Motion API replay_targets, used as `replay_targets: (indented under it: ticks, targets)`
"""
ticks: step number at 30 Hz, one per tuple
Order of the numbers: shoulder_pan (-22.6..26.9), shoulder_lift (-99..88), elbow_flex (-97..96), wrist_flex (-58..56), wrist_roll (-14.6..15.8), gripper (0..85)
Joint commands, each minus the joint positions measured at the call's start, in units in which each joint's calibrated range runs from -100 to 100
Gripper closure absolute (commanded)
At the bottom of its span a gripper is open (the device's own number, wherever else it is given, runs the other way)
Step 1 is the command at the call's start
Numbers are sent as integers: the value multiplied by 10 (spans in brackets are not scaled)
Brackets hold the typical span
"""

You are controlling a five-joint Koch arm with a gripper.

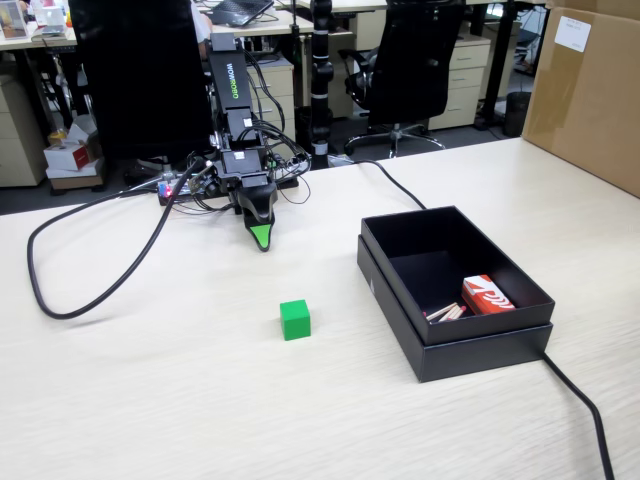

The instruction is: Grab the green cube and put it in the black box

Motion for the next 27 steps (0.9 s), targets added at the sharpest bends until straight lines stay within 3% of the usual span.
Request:
replay_targets:
  ticks: [1, 27]
  targets:
    - [0, 3, -11, -13, -1, 354]
    - [-7, 9, 2, -19, 0, 367]
